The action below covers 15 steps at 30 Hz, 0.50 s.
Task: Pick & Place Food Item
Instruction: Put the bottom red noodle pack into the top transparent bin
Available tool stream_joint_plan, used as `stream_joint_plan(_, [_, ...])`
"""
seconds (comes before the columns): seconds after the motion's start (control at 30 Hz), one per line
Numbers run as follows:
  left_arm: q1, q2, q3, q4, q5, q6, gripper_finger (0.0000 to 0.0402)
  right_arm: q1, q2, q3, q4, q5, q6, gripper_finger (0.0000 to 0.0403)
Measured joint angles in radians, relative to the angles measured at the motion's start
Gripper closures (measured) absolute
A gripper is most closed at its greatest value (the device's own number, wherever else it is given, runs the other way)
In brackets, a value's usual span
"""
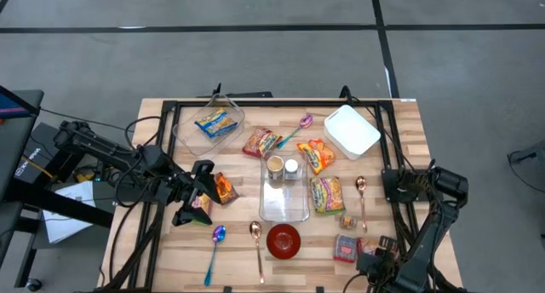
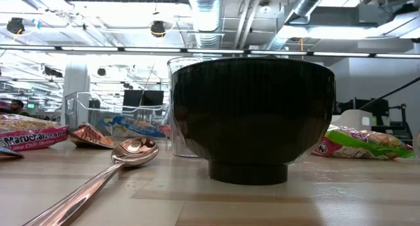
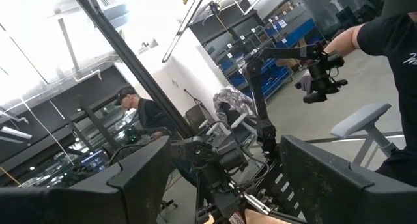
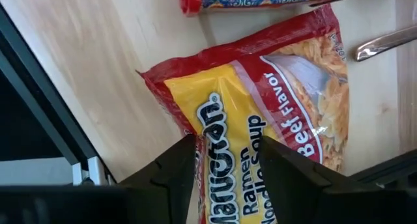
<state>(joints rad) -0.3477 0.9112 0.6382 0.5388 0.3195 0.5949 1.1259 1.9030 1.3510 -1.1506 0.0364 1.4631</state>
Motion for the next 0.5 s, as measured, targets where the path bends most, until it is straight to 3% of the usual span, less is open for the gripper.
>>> stream_joint_plan(0.13, [0.0,0.0,0.0,0.0,0.0,0.0,0.0121,0.0,0.0,0.0,-0.009,-0.01,0.003,0.0284])
stream_joint_plan(0.33, [0.0,0.0,0.0,0.0,0.0,0.0,0.0121,0.0,0.0,0.0,-0.016,-0.011,0.002,0.0386])
stream_joint_plan(0.5, [0.0,0.0,0.0,0.0,0.0,0.0,0.0121,0.0,0.001,0.004,-0.026,-0.013,0.011,0.04])
